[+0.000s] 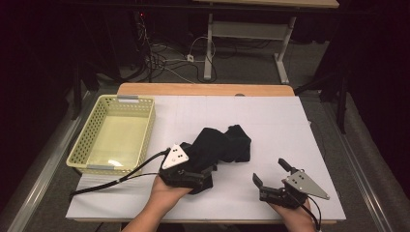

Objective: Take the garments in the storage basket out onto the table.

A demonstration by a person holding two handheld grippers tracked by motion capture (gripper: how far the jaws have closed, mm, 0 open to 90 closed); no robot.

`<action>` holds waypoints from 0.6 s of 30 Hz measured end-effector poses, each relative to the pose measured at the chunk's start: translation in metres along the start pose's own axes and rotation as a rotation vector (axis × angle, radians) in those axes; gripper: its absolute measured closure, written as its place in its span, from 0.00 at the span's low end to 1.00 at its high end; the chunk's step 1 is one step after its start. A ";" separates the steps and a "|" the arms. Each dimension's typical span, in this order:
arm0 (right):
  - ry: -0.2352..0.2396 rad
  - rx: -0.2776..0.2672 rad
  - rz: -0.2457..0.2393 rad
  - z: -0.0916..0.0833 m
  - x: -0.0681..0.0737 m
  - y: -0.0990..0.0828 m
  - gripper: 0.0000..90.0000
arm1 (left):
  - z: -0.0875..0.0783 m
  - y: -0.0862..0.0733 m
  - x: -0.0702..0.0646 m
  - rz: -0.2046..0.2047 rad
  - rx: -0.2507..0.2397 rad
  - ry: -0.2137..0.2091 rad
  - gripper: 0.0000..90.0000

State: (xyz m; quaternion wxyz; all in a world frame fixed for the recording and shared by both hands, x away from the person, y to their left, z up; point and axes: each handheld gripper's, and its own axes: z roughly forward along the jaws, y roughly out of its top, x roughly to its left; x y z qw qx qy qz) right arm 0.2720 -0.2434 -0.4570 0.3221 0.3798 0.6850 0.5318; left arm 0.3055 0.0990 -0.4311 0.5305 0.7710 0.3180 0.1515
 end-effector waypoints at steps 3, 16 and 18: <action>0.013 0.005 -0.007 0.003 0.004 0.000 0.02 | -0.014 -0.006 -0.001 -0.003 -0.011 0.005 0.00; 0.067 0.020 -0.027 0.018 0.021 0.001 0.02 | -0.055 -0.055 0.006 -0.078 0.025 0.062 0.00; 0.075 0.021 -0.028 0.020 0.022 0.001 0.02 | -0.059 -0.063 0.006 -0.089 0.025 0.068 0.00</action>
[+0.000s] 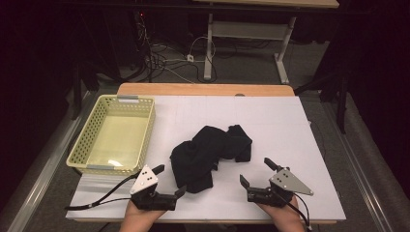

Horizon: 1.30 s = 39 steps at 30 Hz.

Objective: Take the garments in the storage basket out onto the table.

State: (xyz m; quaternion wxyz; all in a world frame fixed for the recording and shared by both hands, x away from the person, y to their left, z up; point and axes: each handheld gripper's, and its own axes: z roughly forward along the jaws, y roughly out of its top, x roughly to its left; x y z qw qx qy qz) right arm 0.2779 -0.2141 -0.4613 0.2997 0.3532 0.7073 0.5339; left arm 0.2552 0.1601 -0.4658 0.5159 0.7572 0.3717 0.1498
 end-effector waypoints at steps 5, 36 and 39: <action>0.011 0.005 0.000 0.006 0.002 0.000 0.02 | -0.008 -0.014 0.005 -0.044 -0.001 0.011 0.00; -0.116 0.009 0.035 -0.032 -0.029 -0.009 0.02 | 0.032 -0.001 0.003 0.021 0.002 -0.070 0.00; -0.127 0.011 0.040 -0.037 -0.031 -0.010 0.02 | 0.035 0.002 0.005 0.007 -0.010 -0.056 0.00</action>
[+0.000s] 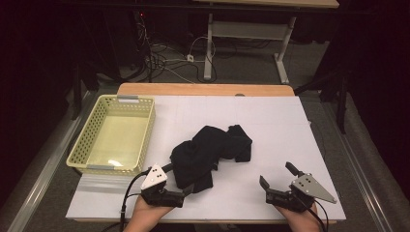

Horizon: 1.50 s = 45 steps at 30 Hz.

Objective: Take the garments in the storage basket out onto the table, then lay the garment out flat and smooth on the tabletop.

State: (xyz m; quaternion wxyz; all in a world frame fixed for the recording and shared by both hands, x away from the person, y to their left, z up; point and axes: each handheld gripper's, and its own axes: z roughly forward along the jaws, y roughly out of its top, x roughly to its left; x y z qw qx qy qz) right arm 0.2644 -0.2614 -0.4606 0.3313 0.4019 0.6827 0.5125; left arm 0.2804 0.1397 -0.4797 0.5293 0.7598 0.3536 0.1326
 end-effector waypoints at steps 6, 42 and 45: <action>-0.008 0.010 0.003 -0.005 -0.001 -0.002 0.02 | 0.005 0.002 0.003 0.012 0.005 0.039 0.14; 0.062 0.004 0.005 -0.011 0.014 0.010 0.03 | 0.030 0.006 -0.067 0.156 0.052 -0.192 0.85; 0.072 0.002 0.007 -0.011 0.016 0.011 0.02 | 0.043 0.002 -0.079 0.187 0.100 -0.237 0.85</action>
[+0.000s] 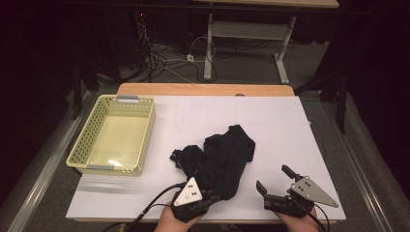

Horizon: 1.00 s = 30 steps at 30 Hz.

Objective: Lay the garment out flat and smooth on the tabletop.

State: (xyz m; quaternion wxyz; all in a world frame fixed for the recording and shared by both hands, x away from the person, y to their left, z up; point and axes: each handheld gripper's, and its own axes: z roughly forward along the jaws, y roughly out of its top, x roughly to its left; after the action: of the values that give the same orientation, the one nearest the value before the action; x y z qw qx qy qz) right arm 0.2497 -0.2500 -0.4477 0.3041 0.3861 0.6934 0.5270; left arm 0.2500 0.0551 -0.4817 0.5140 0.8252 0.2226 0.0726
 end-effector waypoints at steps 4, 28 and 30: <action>0.040 0.004 -0.001 0.001 0.009 0.003 0.04 | 0.002 0.001 -0.003 0.010 0.007 0.000 0.82; 0.230 0.165 -0.067 0.072 0.042 0.014 0.93 | -0.080 -0.038 0.037 -0.203 -0.060 0.192 0.04; 0.206 0.119 -0.066 0.061 0.032 0.019 0.94 | -0.079 -0.036 0.039 -0.203 -0.071 0.192 0.00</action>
State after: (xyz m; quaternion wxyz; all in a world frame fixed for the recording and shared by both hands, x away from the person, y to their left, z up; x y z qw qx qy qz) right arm 0.2875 -0.1893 -0.4452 0.2250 0.3241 0.7635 0.5113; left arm 0.2469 0.1502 -0.4818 0.5239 0.7691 0.3502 0.1065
